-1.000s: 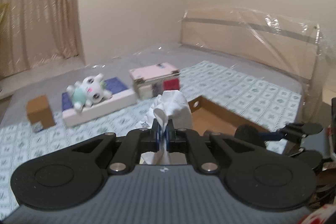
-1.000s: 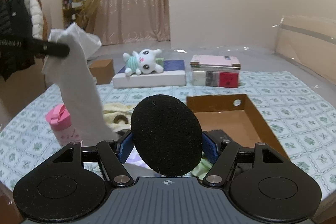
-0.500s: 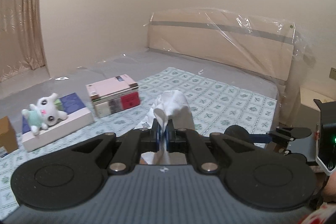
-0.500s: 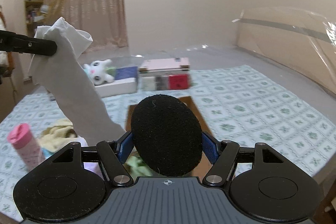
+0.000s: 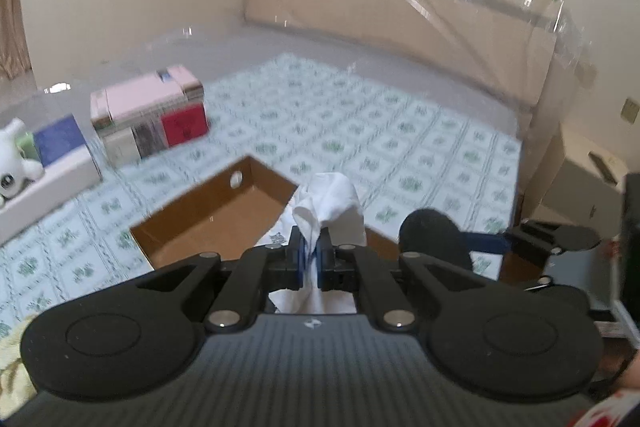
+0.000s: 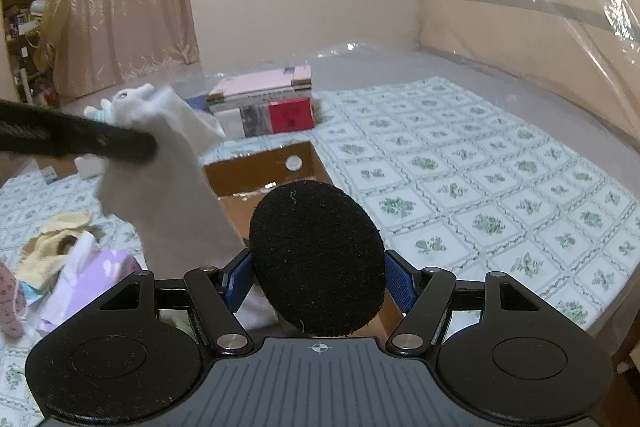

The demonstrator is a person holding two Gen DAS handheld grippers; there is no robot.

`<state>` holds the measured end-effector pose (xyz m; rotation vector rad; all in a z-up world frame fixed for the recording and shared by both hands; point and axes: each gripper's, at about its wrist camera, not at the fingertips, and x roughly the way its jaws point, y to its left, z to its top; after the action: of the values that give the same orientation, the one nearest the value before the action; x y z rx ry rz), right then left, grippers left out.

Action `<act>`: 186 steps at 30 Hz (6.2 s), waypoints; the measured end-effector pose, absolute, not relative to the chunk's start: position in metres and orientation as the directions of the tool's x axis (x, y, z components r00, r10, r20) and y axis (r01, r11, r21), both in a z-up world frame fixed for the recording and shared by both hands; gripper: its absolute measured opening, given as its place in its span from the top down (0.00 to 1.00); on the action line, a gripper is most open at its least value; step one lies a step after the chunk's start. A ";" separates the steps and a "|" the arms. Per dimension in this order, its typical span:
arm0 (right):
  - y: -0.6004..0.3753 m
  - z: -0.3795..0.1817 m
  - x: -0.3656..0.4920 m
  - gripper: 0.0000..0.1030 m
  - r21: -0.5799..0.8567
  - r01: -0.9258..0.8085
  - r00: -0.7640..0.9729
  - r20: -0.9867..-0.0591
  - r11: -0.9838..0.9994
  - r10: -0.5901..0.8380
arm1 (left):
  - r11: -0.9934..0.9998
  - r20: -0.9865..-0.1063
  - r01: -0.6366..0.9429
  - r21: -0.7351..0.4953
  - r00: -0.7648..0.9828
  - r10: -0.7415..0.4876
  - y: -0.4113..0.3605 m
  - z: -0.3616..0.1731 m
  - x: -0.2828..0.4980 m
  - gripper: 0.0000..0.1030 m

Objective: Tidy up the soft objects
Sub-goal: 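Carry the white cloth and black pad into the cardboard box and release both, then move both grippers from the box back toward the remaining items, then grasp the white face mask with the left gripper while the right gripper grasps the brown scrunchie, then carry the white mask and brown scrunchie over the cardboard box with both grippers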

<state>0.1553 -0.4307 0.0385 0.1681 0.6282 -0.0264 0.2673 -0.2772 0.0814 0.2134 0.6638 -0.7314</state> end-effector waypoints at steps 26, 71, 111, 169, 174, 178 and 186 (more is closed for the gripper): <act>-0.418 -0.002 0.192 0.28 0.146 0.030 0.777 -0.625 0.989 0.068 | 0.853 -0.641 0.511 -0.107 0.621 -0.452 -0.198 0.030 0.252 0.63; -0.248 0.034 0.070 0.25 0.218 -0.224 0.758 -0.573 0.950 0.311 | 0.996 -0.634 0.070 -0.052 0.768 -0.087 0.004 -0.009 0.085 0.57; -0.224 -0.015 0.142 0.25 0.165 -0.280 0.724 -0.610 0.946 0.321 | 0.989 -0.705 0.149 0.002 0.702 -0.104 -0.026 -0.091 0.174 0.93; -0.159 -0.055 0.129 0.74 0.129 -0.436 0.597 -0.699 0.891 0.394 | 0.851 -0.789 0.506 0.139 0.576 -0.213 0.029 -0.085 0.156 0.32; -0.164 -0.054 0.126 0.75 0.144 -0.423 0.597 -0.698 0.895 0.395 | 0.899 -0.795 0.431 0.079 0.572 -0.204 0.036 -0.078 0.159 0.78; -0.166 -0.049 0.119 0.75 0.149 -0.425 0.603 -0.689 0.893 0.402 | 0.925 -0.797 0.378 0.050 0.573 -0.191 0.035 -0.074 0.149 0.94; -0.172 -0.031 0.100 0.75 0.157 -0.413 0.633 -0.659 0.897 0.406 | 0.968 -0.754 0.242 -0.064 0.624 -0.206 0.025 -0.047 0.114 0.97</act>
<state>0.0998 -0.1720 -0.0310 -0.0092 0.7511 0.4681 0.1143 0.0255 -0.0473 0.0451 0.8593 -0.2569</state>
